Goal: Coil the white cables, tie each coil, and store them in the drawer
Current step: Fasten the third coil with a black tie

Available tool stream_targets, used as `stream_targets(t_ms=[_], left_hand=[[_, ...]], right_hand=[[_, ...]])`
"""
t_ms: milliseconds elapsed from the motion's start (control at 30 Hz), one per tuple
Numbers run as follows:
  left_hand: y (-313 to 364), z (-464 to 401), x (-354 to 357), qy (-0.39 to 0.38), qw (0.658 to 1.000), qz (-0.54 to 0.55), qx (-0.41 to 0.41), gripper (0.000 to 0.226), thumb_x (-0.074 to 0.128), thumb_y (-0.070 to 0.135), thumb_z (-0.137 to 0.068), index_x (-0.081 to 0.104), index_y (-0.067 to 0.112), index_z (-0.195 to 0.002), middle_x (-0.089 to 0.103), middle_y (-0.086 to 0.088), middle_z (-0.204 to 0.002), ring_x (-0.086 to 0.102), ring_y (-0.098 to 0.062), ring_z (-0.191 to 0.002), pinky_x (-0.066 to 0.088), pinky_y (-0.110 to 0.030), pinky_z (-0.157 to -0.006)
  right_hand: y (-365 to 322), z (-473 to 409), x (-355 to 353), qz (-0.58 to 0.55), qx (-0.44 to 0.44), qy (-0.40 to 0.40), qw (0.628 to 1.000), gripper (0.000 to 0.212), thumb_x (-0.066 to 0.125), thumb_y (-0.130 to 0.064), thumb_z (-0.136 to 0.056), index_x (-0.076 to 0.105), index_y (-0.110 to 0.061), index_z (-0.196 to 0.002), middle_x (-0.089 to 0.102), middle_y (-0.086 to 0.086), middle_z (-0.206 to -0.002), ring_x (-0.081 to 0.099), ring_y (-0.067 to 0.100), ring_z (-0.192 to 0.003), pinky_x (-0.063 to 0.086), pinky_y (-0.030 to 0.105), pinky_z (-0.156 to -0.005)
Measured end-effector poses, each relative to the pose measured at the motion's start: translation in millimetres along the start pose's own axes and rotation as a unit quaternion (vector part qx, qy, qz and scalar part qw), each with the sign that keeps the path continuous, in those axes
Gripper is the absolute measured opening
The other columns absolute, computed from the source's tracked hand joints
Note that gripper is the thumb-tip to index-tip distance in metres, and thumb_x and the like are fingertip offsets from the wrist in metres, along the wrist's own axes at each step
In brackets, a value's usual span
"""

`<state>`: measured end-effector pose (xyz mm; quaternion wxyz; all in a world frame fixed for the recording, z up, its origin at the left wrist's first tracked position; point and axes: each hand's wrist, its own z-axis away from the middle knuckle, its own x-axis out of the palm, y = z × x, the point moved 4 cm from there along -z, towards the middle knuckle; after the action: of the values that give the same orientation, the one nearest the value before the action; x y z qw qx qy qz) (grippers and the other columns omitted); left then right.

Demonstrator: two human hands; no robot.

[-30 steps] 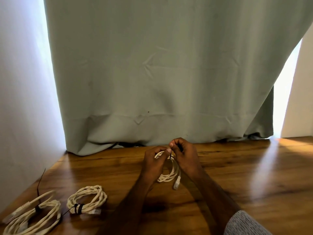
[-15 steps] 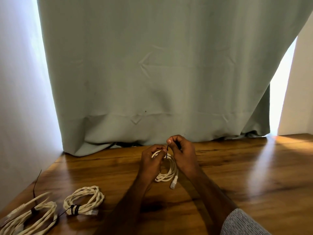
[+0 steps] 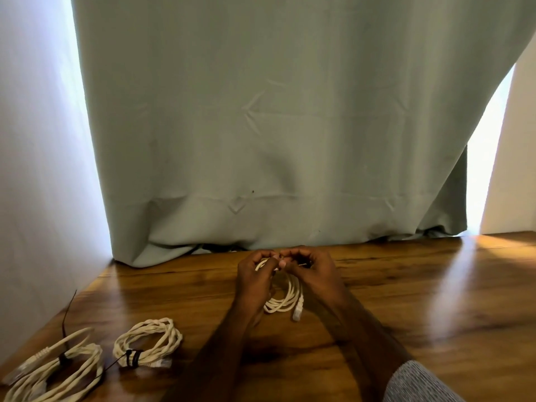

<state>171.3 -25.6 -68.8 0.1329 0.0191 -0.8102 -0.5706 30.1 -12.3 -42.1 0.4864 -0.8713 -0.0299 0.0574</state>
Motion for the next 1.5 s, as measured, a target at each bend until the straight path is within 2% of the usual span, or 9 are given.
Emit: stream_targets(t_ms=[133,367,533,767,900,1000,1167,1300,1500], left_hand=[[-3,0,1,-0.003,1.000,0.004,-0.013,0.010,0.067,0.016,-0.091,0.070,0.016,-0.082,0.060,-0.008,-0.066,0.045,-0.011,-0.043,0.032,-0.021,-0.042],[1,4,4,-0.030,0.999,0.015,-0.029,0.010,0.064,0.017,-0.093,0.070,0.010,-0.088,0.057,-0.006,-0.062,0.042,-0.010,-0.042,0.028,-0.021,-0.043],[3,4,9,-0.014,0.999,0.029,-0.040,0.038,0.046,0.031,-0.104,0.068,0.004,-0.089,0.057,-0.001,-0.055,0.045,-0.006,-0.037,0.027,-0.017,-0.037],[8,10,17,-0.076,0.997,-0.004,-0.023,0.010,0.046,0.014,-0.101,0.054,0.008,-0.101,0.049,-0.002,-0.064,0.042,-0.007,-0.042,0.024,-0.019,-0.041],[7,10,20,-0.110,0.994,-0.008,-0.008,0.012,0.047,0.017,-0.102,0.058,0.012,-0.099,0.048,-0.001,-0.059,0.040,-0.011,-0.042,0.028,-0.022,-0.045],[7,8,20,-0.125,0.992,-0.015,0.024,0.018,0.049,0.015,-0.103,0.064,0.009,-0.096,0.056,-0.009,-0.062,0.048,-0.020,-0.048,0.043,-0.029,-0.050],[6,5,16,-0.074,0.993,-0.067,0.065,0.019,0.054,0.006,-0.098,0.071,0.013,-0.092,0.073,-0.007,-0.091,0.071,-0.026,-0.086,0.060,-0.049,-0.077],[9,12,24,-0.037,0.994,-0.081,0.064,0.025,0.045,0.007,-0.102,0.067,0.016,-0.094,0.071,-0.005,-0.090,0.067,-0.019,-0.064,0.054,-0.042,-0.062],[9,13,26,-0.048,0.991,-0.092,0.079,0.012,0.058,0.017,-0.098,0.069,0.017,-0.094,0.070,-0.004,-0.087,0.062,-0.019,-0.057,0.050,-0.038,-0.055]], right_hand=[[2,-3,-1,0.050,-0.030,0.031,0.998,0.015,0.079,-0.009,-0.085,0.081,-0.022,-0.092,0.079,-0.002,-0.088,0.075,0.016,-0.085,0.061,0.033,-0.078],[2,-10,2,0.175,-0.093,0.017,0.980,0.010,0.068,-0.012,-0.095,0.070,-0.018,-0.087,0.069,-0.006,-0.078,0.064,0.005,-0.075,0.045,0.014,-0.065],[24,-16,3,0.112,0.036,0.056,0.992,0.021,0.056,-0.016,-0.101,0.062,-0.019,-0.081,0.063,-0.001,-0.076,0.059,0.011,-0.073,0.046,0.030,-0.067],[36,-16,-3,-0.096,0.202,0.043,0.974,0.027,0.057,-0.010,-0.096,0.069,-0.018,-0.074,0.063,0.010,-0.072,0.060,0.024,-0.072,0.047,0.039,-0.073],[25,-17,-7,-0.039,0.146,0.072,0.986,0.028,0.055,-0.011,-0.100,0.064,-0.017,-0.074,0.060,0.007,-0.070,0.057,0.021,-0.071,0.045,0.035,-0.071],[16,-18,-12,0.004,0.094,0.107,0.990,0.027,0.055,-0.009,-0.099,0.060,-0.016,-0.074,0.058,0.000,-0.068,0.055,0.014,-0.069,0.044,0.031,-0.067],[13,-16,-12,0.080,0.057,0.096,0.990,0.024,0.057,-0.012,-0.101,0.060,-0.019,-0.079,0.060,-0.003,-0.074,0.055,0.009,-0.071,0.046,0.024,-0.065],[11,-18,-8,0.141,0.024,0.092,0.985,0.017,0.058,-0.013,-0.100,0.062,-0.018,-0.085,0.063,-0.003,-0.077,0.057,0.003,-0.069,0.045,0.017,-0.062],[10,-18,-10,0.139,0.011,0.091,0.986,0.024,0.058,-0.012,-0.100,0.059,-0.024,-0.080,0.059,-0.010,-0.071,0.053,-0.006,-0.062,0.042,0.015,-0.061]])
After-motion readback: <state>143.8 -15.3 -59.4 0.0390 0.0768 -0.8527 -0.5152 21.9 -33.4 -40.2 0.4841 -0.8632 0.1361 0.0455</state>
